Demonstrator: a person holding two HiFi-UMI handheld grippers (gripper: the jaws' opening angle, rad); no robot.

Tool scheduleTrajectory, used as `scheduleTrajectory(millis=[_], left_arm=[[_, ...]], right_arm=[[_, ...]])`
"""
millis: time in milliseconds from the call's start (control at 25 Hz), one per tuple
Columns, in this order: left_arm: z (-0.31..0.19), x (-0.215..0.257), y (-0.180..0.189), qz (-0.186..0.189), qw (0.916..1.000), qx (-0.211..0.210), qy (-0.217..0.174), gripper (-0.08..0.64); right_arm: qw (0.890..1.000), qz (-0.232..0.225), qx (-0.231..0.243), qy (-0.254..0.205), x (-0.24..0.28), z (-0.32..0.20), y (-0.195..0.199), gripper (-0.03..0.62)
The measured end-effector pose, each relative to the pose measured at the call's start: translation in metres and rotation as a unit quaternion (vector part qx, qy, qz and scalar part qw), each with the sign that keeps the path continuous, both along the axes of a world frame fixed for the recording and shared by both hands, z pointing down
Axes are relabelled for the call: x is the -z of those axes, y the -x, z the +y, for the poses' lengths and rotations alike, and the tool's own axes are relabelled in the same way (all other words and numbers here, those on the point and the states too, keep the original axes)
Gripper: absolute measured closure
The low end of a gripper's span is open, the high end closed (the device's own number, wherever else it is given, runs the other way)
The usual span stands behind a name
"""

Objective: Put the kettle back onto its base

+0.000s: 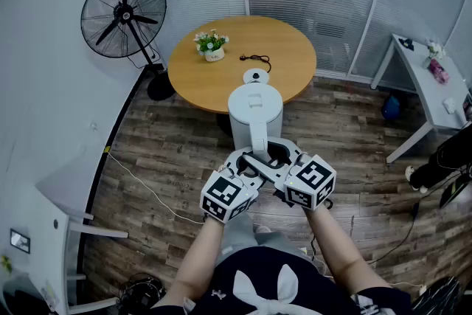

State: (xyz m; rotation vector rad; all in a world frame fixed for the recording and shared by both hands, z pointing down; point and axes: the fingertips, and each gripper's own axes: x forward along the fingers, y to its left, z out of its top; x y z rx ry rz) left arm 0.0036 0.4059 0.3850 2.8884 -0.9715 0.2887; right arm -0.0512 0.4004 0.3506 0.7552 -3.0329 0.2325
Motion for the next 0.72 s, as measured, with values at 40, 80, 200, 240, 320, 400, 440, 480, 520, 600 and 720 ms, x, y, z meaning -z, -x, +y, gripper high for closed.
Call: scheduleTrajectory(millis=[40, 80, 200, 240, 320, 400, 440, 480, 520, 600, 720], left_arm=[[-0.002, -0.001, 0.0, 0.001, 1.0, 0.0, 0.002, 0.388], [-0.003, -0.001, 0.0, 0.002, 1.0, 0.0, 0.003, 0.388], [-0.008, -0.005, 0.001, 0.001, 1.0, -0.003, 0.007, 0.387], [-0.011, -0.006, 0.001, -0.002, 1.0, -0.004, 0.007, 0.385], [-0.017, -0.009, 0.005, -0.008, 0.9999, -0.004, 0.008, 0.382], [-0.024, -0.013, 0.009, -0.01, 0.9999, -0.004, 0.009, 0.382], [-0.029, -0.014, 0.01, -0.009, 0.9999, -0.004, 0.01, 0.382], [-0.034, -0.016, 0.011, -0.009, 0.9999, -0.005, 0.01, 0.38], [-0.039, -0.018, 0.011, -0.008, 0.9999, -0.006, 0.01, 0.38], [-0.053, -0.021, 0.011, -0.007, 0.9999, -0.01, 0.01, 0.379], [-0.077, -0.025, 0.012, -0.004, 0.9997, -0.018, 0.014, 0.377]], right_arm=[[1.0, 0.001, 0.001, 0.001, -0.001, -0.002, 0.0, 0.41], [1.0, 0.003, 0.002, 0.003, -0.002, -0.003, 0.0, 0.41], [1.0, 0.004, 0.005, 0.008, -0.006, -0.009, 0.001, 0.408], [1.0, 0.005, 0.006, 0.01, -0.007, -0.012, 0.002, 0.408], [1.0, 0.005, 0.009, 0.011, -0.01, -0.018, 0.006, 0.408], [1.0, 0.006, 0.01, 0.014, -0.014, -0.025, 0.01, 0.408], [1.0, 0.007, 0.011, 0.016, -0.016, -0.03, 0.012, 0.408], [1.0, 0.009, 0.011, 0.017, -0.018, -0.035, 0.013, 0.408], [1.0, 0.011, 0.01, 0.018, -0.02, -0.04, 0.013, 0.408], [1.0, 0.016, 0.009, 0.021, -0.023, -0.054, 0.013, 0.408], [0.999, 0.02, 0.006, 0.028, -0.029, -0.08, 0.015, 0.408]])
